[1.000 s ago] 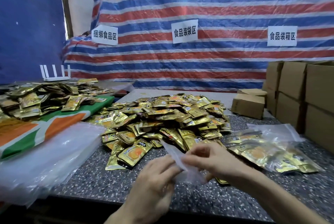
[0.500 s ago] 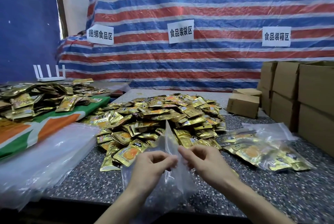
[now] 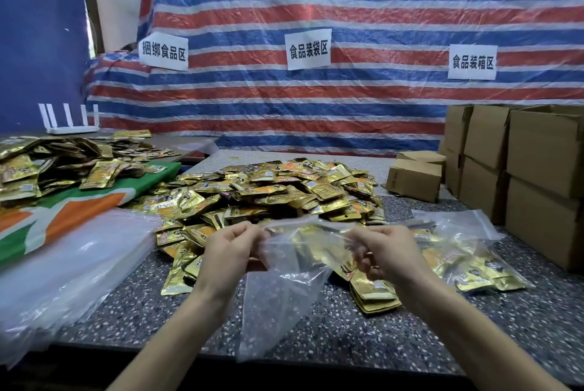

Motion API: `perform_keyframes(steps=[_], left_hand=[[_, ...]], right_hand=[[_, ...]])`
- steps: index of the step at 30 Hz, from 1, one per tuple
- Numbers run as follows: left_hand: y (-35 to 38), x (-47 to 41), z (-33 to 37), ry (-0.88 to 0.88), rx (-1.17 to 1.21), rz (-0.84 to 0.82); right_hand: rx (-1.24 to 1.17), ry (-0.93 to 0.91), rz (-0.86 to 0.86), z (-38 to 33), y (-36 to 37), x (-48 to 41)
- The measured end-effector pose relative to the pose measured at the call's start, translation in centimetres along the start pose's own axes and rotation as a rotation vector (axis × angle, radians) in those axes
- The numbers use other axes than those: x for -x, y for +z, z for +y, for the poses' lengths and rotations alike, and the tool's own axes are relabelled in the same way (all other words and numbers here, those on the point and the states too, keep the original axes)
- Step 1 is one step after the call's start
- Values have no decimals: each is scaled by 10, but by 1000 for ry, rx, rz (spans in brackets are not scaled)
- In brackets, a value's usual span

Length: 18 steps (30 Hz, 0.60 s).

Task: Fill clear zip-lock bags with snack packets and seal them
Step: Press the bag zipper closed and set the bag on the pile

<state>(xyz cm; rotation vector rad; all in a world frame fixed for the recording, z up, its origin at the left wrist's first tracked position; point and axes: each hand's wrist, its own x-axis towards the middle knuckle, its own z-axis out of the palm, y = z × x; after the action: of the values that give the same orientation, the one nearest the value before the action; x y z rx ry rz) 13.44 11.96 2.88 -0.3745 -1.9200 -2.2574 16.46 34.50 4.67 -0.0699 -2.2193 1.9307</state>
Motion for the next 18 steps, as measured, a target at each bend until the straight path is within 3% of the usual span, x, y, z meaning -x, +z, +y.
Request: perform_keyframes(steps=[3,5,6,8,10,13,15,18], left_hand=[[9,0,4,1,90,-2],[13,0,7,16,116,14],[15,0,8,28,114,23],[18,0,8,45,107,35],[19,1,7,55,87,46],[21,1,3,61,67,39],[21,1,0,65,56,36],[21,-1,-4,70,50,49]], right_hand=[[-141,29,-196,-3,-6,-6],[-163,56,-181,1,-11,-11],[-51,48,-98,7,-14,-14],[411,45,72,28,-23,-21],[887,167,97,52,-29,-21],[1225,273,134,72,-23,-17],[1202,271,151,71,-19,-17],[873,296,110,63,-20,-20]])
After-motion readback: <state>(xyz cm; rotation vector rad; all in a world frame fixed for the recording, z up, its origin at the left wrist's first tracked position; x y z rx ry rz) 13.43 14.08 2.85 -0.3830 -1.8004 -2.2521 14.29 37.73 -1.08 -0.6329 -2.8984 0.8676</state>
